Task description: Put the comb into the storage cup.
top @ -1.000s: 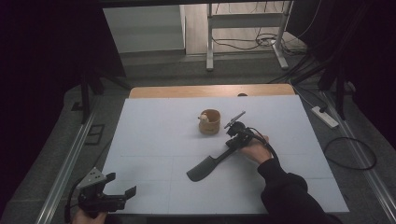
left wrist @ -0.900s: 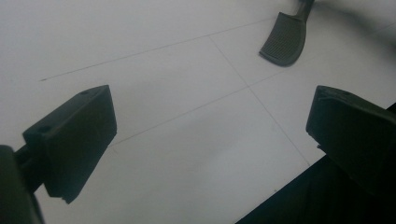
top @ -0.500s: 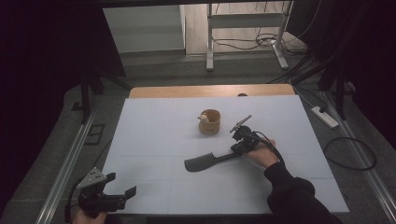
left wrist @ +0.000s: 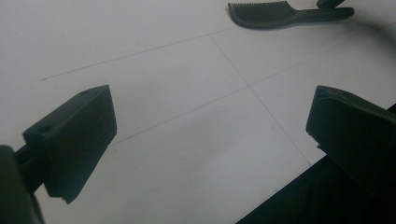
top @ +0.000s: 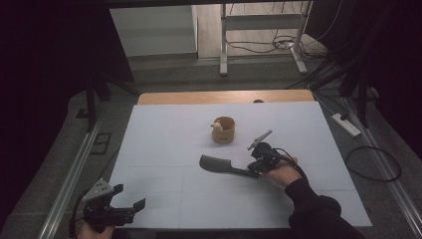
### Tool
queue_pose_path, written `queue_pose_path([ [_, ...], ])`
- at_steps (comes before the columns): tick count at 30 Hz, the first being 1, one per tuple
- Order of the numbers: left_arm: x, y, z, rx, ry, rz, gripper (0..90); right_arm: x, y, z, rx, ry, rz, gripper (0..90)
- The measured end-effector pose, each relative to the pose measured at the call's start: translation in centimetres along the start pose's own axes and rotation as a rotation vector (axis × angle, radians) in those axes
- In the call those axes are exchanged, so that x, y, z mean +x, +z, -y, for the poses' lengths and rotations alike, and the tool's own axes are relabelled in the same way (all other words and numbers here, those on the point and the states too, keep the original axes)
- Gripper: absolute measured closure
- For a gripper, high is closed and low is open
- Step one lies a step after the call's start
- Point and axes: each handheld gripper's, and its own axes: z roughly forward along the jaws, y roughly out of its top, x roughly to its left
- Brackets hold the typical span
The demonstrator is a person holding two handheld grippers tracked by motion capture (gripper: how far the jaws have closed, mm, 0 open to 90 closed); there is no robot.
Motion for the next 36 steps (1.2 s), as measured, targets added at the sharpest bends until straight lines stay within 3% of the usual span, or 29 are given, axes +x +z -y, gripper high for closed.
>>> queue_pose_path([
  [24, 0.0, 0.0, 0.0, -0.001, 0.000, -0.001, 2.4, 3.2, -0.7, 2.0, -0.005, -0.016, -0.024, 89.5],
  [36, 0.0, 0.0, 0.0, -0.001, -0.001, -0.001, 2.4, 3.7, -1.0, 2.1, -0.018, -0.018, -0.014, 89.4],
])
